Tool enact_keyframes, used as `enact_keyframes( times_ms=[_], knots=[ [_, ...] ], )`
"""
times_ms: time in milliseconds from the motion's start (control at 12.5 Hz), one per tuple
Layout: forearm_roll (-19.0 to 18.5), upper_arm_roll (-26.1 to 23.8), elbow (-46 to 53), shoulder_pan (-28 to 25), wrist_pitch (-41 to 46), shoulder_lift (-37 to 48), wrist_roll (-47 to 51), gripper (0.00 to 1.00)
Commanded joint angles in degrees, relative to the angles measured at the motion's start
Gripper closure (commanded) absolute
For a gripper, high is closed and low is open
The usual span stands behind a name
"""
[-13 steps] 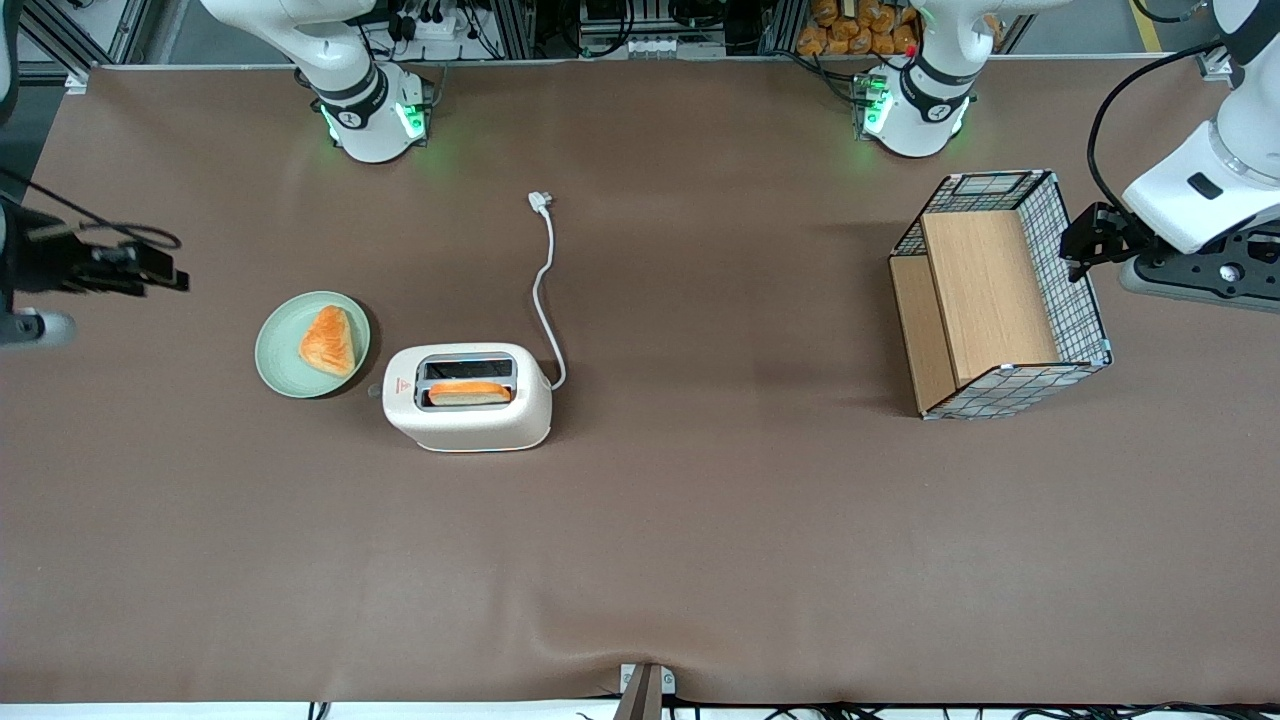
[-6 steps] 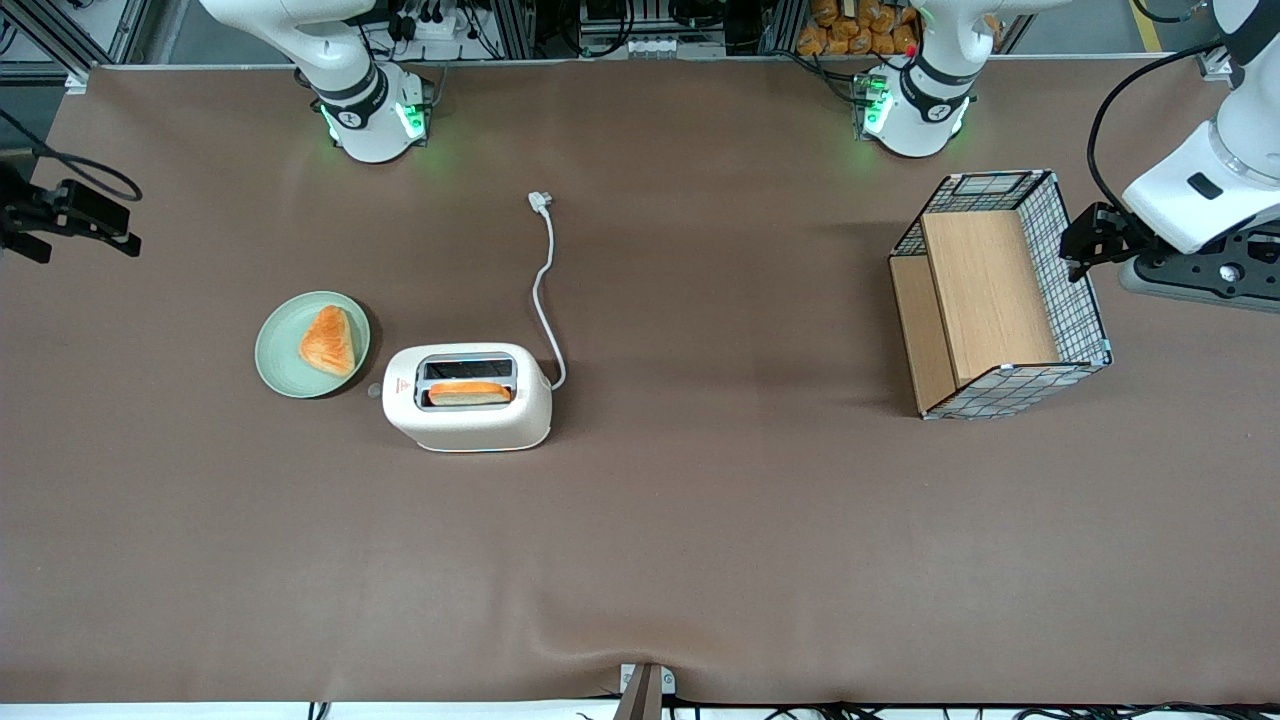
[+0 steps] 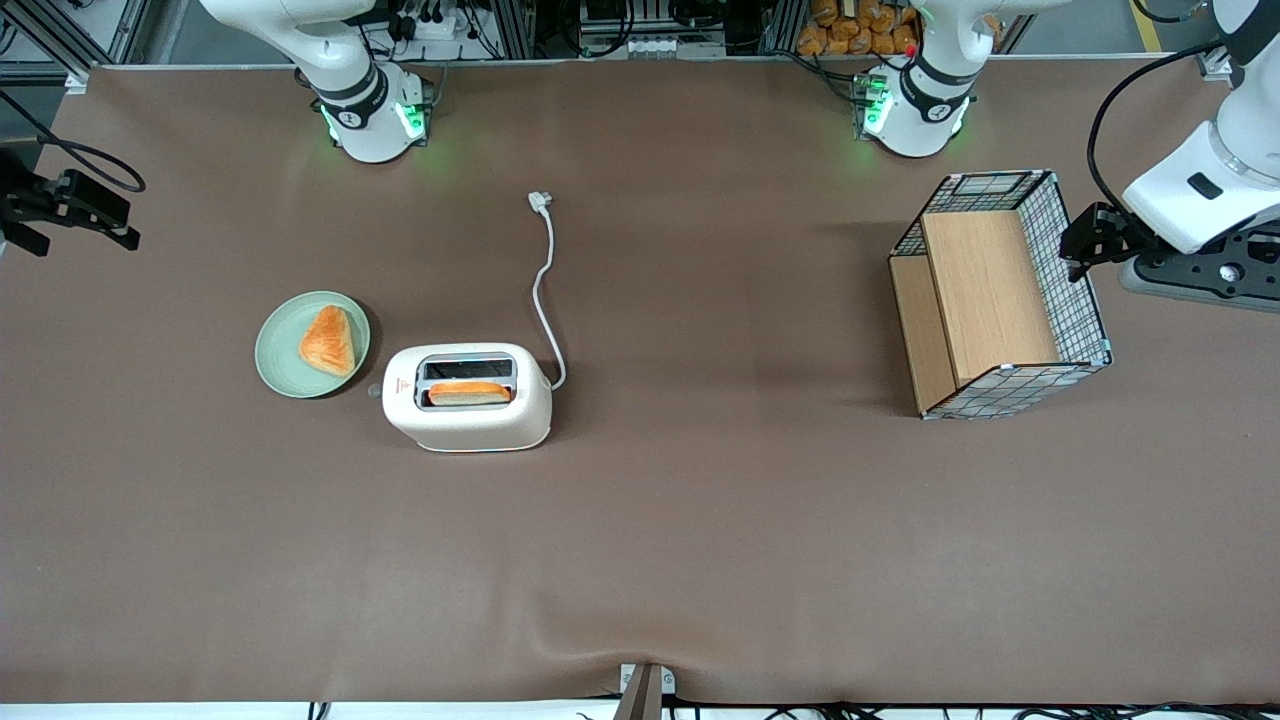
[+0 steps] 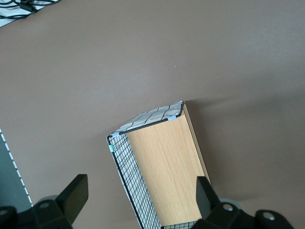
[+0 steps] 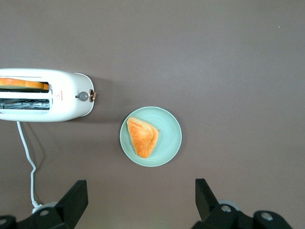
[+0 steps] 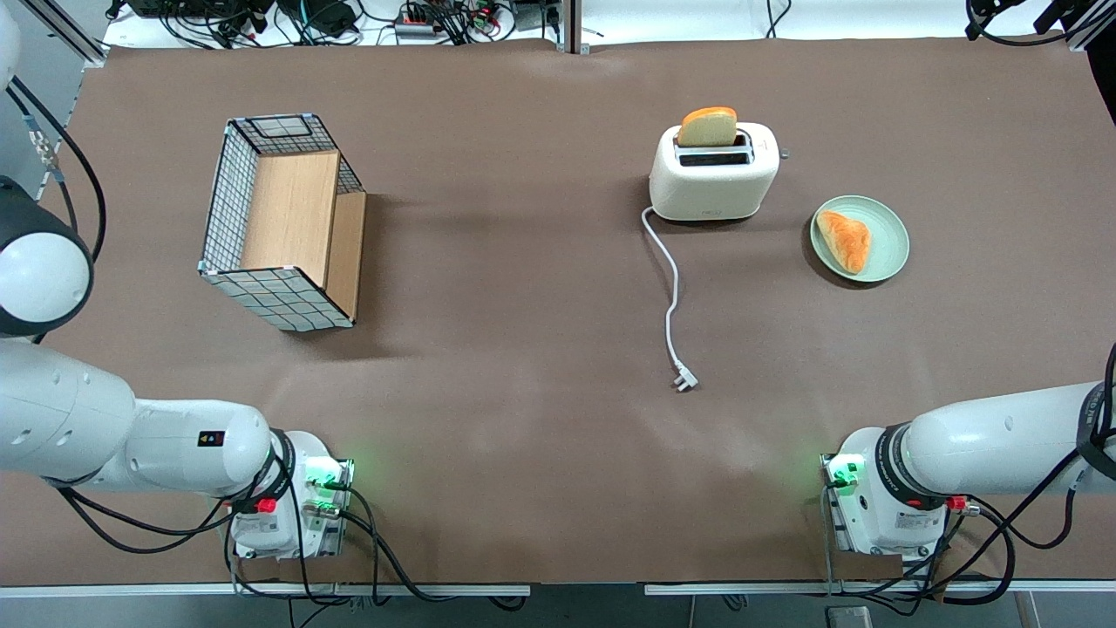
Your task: Press toaster button with right arm
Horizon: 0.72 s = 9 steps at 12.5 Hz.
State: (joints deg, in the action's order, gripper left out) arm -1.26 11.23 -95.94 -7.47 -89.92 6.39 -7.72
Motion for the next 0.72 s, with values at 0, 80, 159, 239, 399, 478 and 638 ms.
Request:
enact_keyframes(
  times_ms=[0,80,159,239,399,478,638],
  knots=[
    [-1.6,-0.1,3.4,-1.4,3.3,-0.8,1.2,0.0],
    [-1.6,-0.1,4.1,-1.4,3.7,-1.3,1.2,0.0],
    [-1.6,-0.1,4.3,-1.4,3.7,-1.3,1.2,0.0],
    [-1.5,-0.1,4.3,-1.5,3.7,-1.3,1.2,0.0],
    [-1.3,-0.1,4.3,-1.5,3.7,-1.2,1.1,0.0],
    [-1.3,-0.1,4.3,-1.5,3.8,-1.2,1.1,0.0],
    [-1.2,-0.1,4.3,-1.5,3.8,-1.2,1.2,0.0]
  ],
)
